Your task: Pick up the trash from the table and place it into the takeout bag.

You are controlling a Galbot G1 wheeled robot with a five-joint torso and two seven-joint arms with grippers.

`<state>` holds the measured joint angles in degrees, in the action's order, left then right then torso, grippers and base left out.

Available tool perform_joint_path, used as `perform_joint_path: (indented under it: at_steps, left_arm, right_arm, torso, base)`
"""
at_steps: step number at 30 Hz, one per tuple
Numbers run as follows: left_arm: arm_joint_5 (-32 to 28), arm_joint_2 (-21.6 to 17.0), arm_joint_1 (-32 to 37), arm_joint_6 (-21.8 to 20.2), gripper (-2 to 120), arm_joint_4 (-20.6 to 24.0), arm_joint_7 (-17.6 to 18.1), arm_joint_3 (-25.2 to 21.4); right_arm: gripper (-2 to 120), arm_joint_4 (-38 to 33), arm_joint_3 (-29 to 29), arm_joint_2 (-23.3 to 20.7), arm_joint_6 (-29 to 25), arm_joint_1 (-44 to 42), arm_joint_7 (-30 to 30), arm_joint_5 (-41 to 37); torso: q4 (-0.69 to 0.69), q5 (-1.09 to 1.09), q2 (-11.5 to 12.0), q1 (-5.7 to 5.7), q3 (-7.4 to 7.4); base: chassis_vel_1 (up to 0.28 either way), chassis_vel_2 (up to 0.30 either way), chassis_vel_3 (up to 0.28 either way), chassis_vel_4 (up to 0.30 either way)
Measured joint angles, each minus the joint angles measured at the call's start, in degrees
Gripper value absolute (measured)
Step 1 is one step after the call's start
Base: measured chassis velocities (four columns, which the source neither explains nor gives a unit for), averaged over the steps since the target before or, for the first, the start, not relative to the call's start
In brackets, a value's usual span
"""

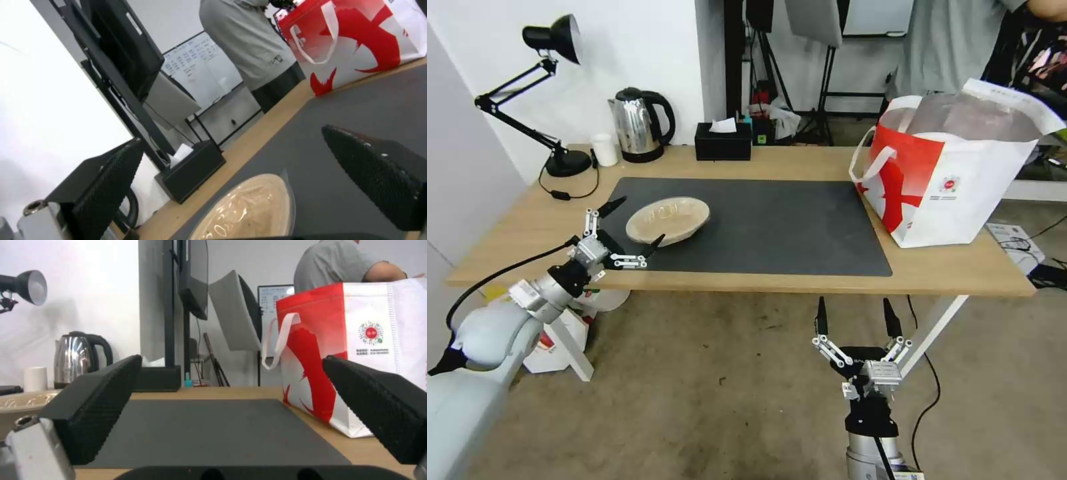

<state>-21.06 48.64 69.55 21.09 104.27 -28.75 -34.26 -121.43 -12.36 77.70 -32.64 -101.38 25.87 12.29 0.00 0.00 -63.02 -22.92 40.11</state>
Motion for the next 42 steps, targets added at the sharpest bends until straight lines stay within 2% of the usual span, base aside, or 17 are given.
perform_joint_path:
  at_steps: [12, 28, 42]
  left_arm:
    - [0.0, -0.2, 0.3, -0.6, 100, -0.9, -1.4, -0.9]
    - [-1.6, -2.4, -0.9, -2.0, 100, -5.4, -3.1, -1.1]
    - [-2.8, -4.6, -3.7, -2.8, 100, -7.2, -3.2, 2.0]
  right_arm:
    - [100, 0.0, 0.0, 0.0, 0.0, 0.0, 0.0, 0.0]
    - [100, 0.0, 0.0, 0.0, 0.0, 0.0, 0.0, 0.0]
    - [100, 0.0, 0.0, 0.0, 0.0, 0.0, 0.0, 0.0]
  torso:
    - [0.0, 0.0, 0.0, 0.0, -0.01]
    - [0.0, 0.0, 0.0, 0.0, 0.0]
    - [0.0, 0.0, 0.0, 0.0, 0.0]
  base:
    - [0.0, 0.0, 0.0, 0.0]
    - [0.0, 0.0, 0.0, 0.0]
    - [0.0, 0.0, 0.0, 0.0]
